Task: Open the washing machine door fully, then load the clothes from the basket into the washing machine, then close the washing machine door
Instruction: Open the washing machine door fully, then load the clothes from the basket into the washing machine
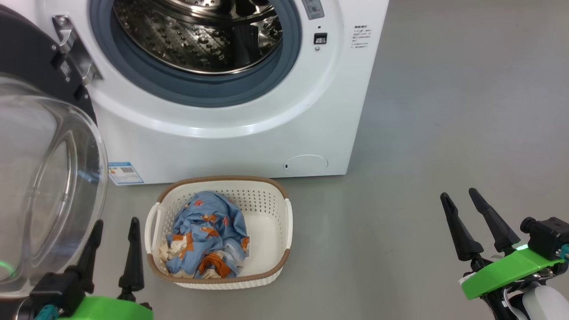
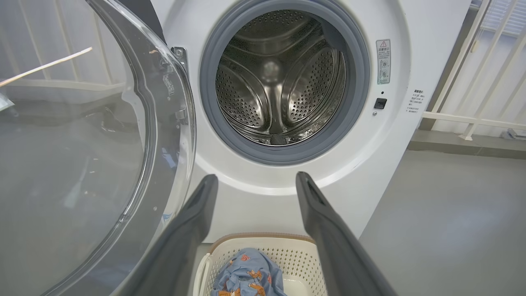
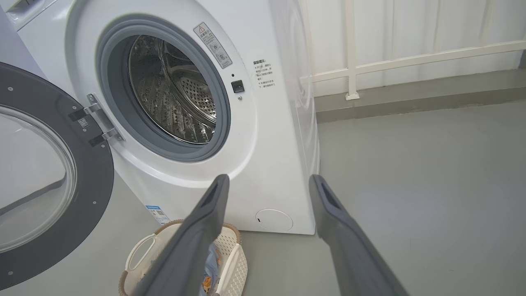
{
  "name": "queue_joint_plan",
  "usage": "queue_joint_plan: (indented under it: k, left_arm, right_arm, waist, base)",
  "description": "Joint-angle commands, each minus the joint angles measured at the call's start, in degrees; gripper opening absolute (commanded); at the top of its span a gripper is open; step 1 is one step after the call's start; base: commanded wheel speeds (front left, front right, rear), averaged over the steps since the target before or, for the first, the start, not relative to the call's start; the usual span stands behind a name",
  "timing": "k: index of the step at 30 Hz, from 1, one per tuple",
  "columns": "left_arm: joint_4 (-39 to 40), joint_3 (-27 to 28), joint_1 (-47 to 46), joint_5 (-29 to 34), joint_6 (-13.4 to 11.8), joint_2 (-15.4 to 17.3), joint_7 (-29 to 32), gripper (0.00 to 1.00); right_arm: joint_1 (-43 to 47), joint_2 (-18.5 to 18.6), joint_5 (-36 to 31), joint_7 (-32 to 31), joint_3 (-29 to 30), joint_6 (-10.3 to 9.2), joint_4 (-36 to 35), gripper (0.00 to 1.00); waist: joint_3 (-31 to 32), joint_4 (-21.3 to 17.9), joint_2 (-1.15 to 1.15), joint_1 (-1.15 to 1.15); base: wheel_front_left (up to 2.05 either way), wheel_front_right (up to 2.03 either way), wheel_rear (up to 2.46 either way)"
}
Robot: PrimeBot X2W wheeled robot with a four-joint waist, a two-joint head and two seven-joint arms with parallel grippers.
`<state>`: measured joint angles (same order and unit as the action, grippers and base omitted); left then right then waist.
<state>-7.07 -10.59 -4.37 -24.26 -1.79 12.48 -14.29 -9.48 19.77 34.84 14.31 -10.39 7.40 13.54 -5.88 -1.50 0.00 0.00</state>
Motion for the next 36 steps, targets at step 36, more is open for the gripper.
queue_joint_plan:
  k: [36]
  left_arm:
    - [-0.38, 7.03, -1.10, 6.24, 4.62, -2.25, -0.71, 1.00]
  right_arm:
    - [-0.22, 0.50, -1.13, 0.69, 1.33, 0.09, -2.32, 1.00]
  waist:
    - [-0.45, -0.16, 0.00, 0.00]
  base:
    - [0.00, 0.00, 0.00]
